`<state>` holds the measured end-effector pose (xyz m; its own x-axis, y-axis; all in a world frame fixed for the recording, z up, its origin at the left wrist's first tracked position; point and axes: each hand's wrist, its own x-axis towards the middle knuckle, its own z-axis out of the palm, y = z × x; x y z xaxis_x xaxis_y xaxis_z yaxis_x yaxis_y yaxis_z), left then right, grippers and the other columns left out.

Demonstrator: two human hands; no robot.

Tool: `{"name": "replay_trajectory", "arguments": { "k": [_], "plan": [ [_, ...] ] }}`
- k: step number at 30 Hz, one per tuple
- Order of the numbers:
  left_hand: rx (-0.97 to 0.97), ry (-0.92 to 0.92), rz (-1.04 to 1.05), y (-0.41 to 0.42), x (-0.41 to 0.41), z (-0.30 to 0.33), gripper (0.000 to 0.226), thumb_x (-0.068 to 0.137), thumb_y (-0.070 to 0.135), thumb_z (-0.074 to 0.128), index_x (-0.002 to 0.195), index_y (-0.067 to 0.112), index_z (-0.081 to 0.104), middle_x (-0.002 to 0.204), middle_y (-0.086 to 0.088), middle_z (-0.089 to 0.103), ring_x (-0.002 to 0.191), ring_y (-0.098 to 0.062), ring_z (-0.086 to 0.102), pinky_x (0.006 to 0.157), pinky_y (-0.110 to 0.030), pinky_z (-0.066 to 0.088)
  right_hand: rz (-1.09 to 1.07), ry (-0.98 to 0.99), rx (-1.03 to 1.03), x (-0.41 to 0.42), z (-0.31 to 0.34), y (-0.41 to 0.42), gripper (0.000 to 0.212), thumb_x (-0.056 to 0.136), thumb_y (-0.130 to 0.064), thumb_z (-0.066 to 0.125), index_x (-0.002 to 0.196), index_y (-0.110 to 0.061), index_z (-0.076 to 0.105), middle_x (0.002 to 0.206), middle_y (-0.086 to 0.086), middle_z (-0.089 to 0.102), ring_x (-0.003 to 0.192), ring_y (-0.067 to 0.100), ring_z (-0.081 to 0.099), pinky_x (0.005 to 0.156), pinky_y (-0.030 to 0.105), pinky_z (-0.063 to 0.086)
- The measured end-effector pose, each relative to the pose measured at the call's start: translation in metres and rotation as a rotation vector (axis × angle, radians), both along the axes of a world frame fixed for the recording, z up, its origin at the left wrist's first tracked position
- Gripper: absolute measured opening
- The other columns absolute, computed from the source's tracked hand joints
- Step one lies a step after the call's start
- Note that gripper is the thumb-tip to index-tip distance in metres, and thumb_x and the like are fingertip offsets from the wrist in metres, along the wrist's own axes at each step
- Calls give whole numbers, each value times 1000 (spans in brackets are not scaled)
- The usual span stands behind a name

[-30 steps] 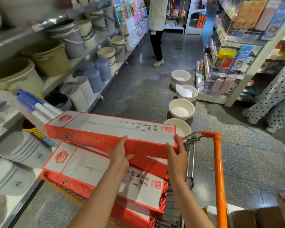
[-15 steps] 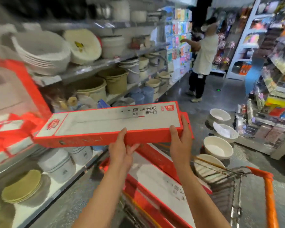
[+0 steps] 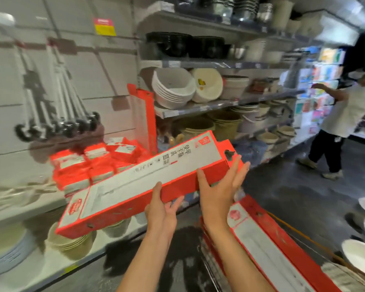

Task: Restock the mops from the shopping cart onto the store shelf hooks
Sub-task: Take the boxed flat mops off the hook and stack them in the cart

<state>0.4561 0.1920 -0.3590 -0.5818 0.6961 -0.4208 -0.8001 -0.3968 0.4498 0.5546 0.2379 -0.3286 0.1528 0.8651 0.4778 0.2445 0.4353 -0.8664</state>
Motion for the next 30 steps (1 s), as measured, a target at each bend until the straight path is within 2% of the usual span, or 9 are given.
{"name": "replay_trajectory", "arguments": {
  "k": [3, 6, 9, 13, 18, 22, 24, 28, 30],
  "plan": [
    [79, -53, 54, -24, -32, -13, 30, 96, 12, 66, 125, 17, 58, 100, -4, 73, 106, -27, 63, 85, -47, 56, 73, 74, -109, -48, -7, -20, 120, 77, -34, 85, 159, -10, 1, 167, 13, -6, 155, 24, -5, 126, 41, 9],
    [36, -38, 126, -47, -56, -21, 31, 95, 13, 66, 125, 13, 58, 106, -10, 71, 103, -28, 66, 90, -51, 53, 168, 149, -278, -86, -7, -31, 122, 77, -28, 86, 159, -9, -2, 166, 17, -3, 153, 22, 0, 117, 17, 6],
    [-4, -47, 157, -63, -78, -20, 22, 95, 11, 65, 117, 12, 59, 106, -13, 72, 96, -26, 68, 98, -54, 51, 214, 151, -356, -117, -6, -38, 112, 79, -26, 85, 159, -13, 8, 163, 20, 9, 147, 24, 19, 104, 22, 24],
    [-9, -65, 207, -78, -110, -27, 36, 94, 13, 68, 129, 14, 57, 120, -13, 70, 107, -28, 67, 82, -45, 56, 278, 139, -303, -148, -5, -40, 90, 79, -23, 83, 152, -18, 32, 146, 17, 42, 133, 26, 40, 95, 21, 32],
    [75, -103, 112, -98, -151, -25, 21, 96, 13, 61, 117, 8, 64, 96, -22, 75, 109, -37, 62, 107, -48, 46, 434, 131, -109, -196, 12, -46, 80, 72, -16, 85, 142, -17, 46, 132, 10, 50, 126, 21, 45, 102, 27, 37],
    [54, -86, 6, -109, -180, -26, 44, 82, 23, 67, 114, -6, 62, 102, -29, 70, 103, -39, 63, 89, -49, 58, 602, 49, 127, -246, 34, -51, 81, 66, -10, 86, 139, -12, 49, 132, 2, 49, 120, 1, 39, 103, 6, 26],
    [-39, -82, -54, -109, -193, -30, 50, 91, 33, 63, 115, -11, 59, 107, -30, 65, 99, -40, 63, 89, -47, 53, 714, -19, 197, -268, 42, -53, 81, 65, -9, 84, 138, -14, 49, 132, 0, 49, 116, -5, 39, 99, -2, 22],
    [-321, 157, -255, -116, -223, -33, 57, 102, 47, 46, 112, -7, 63, 95, -24, 74, 78, -35, 74, 67, -44, 62, 926, -127, 273, -302, 49, -46, 81, 66, -24, 76, 142, -19, 47, 143, 2, 49, 129, 9, 46, 108, 9, 29],
    [-470, 356, -190, -121, -240, -26, 49, 101, 48, 48, 104, 3, 67, 90, -13, 77, 71, -26, 73, 62, -39, 60, 1008, -140, 278, -315, 55, -33, 82, 67, -30, 73, 143, -24, 45, 146, -2, 48, 132, 10, 47, 113, 23, 36]
  ]
}}
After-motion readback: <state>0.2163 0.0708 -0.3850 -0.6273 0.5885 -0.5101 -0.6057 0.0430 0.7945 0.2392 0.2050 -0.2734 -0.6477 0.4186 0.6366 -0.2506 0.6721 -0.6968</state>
